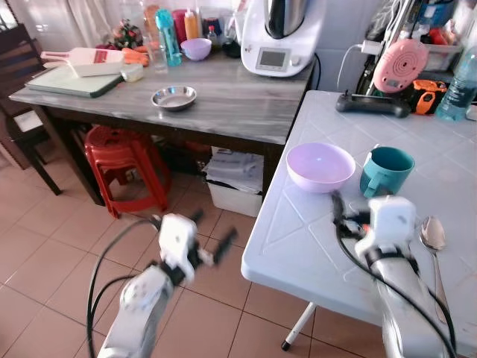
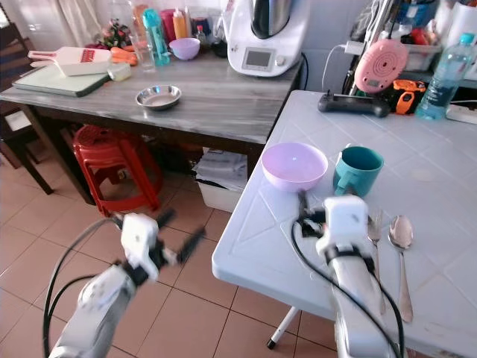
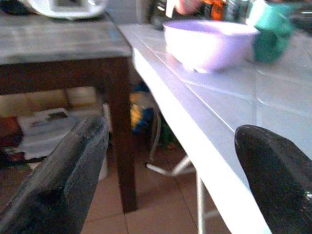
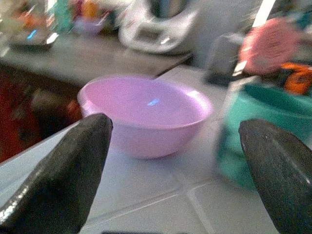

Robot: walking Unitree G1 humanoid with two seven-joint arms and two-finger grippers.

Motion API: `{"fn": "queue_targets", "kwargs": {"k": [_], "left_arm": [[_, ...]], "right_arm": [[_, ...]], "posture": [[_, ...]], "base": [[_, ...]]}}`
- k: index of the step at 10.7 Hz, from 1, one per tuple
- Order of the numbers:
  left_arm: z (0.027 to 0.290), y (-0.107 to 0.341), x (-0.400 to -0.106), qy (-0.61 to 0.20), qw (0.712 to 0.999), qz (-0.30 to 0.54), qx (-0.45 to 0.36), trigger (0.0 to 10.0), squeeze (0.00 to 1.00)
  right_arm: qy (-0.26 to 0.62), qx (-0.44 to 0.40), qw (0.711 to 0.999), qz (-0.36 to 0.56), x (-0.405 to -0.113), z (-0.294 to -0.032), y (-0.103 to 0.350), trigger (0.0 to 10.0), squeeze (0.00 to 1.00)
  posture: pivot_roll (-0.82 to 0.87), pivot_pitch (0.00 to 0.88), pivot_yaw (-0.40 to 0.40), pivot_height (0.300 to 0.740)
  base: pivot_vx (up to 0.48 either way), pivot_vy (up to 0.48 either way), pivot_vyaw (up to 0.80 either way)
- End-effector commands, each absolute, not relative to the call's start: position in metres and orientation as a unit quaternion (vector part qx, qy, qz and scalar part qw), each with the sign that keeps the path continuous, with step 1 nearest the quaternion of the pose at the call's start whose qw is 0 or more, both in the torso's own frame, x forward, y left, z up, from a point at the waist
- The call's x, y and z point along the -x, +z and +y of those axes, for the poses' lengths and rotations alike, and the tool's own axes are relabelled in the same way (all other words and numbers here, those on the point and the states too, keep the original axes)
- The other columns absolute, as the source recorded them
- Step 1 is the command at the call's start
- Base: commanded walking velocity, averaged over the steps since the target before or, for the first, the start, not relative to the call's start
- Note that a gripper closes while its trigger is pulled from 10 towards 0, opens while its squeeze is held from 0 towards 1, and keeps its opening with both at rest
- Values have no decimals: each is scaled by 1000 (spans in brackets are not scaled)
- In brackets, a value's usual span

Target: Setting the table

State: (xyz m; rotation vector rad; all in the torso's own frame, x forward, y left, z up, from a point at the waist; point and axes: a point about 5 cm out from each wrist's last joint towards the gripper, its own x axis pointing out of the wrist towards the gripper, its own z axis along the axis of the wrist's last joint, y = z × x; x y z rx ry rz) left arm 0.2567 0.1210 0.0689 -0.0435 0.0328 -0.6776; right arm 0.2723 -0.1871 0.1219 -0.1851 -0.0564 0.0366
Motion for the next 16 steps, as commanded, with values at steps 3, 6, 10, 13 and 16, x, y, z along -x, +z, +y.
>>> {"fn": "queue_targets", "kwargs": {"k": [3, 6, 10, 13, 16], "left_arm": [[125, 62, -246, -375, 926, 41, 20, 10000, 0], [127, 60, -237, -391, 920, 37, 19, 10000, 0], [122, 64, -232, -399, 916, 32, 20, 10000, 0], [124, 73, -233, -404, 914, 28, 12, 10000, 0], [125, 75, -232, -409, 912, 31, 7, 10000, 0]], "right_arm": [[142, 177, 974, 9, -295, -176, 120, 10000, 0], [236, 261, 935, 41, -317, -178, 131, 10000, 0], [289, 343, 892, 51, -343, -177, 144, 10000, 0], [288, 349, 887, 88, -354, -186, 134, 4706, 0], [296, 389, 866, 106, -358, -193, 124, 0, 0]], "posture": [[-32, 0, 20, 740], [-24, 17, -7, 740], [-5, 22, -4, 740], [8, 29, 17, 740], [21, 32, 27, 740]], "base": [[0, 0, 0], [0, 0, 0], [0, 0, 0], [0, 0, 0], [0, 0, 0]]}}
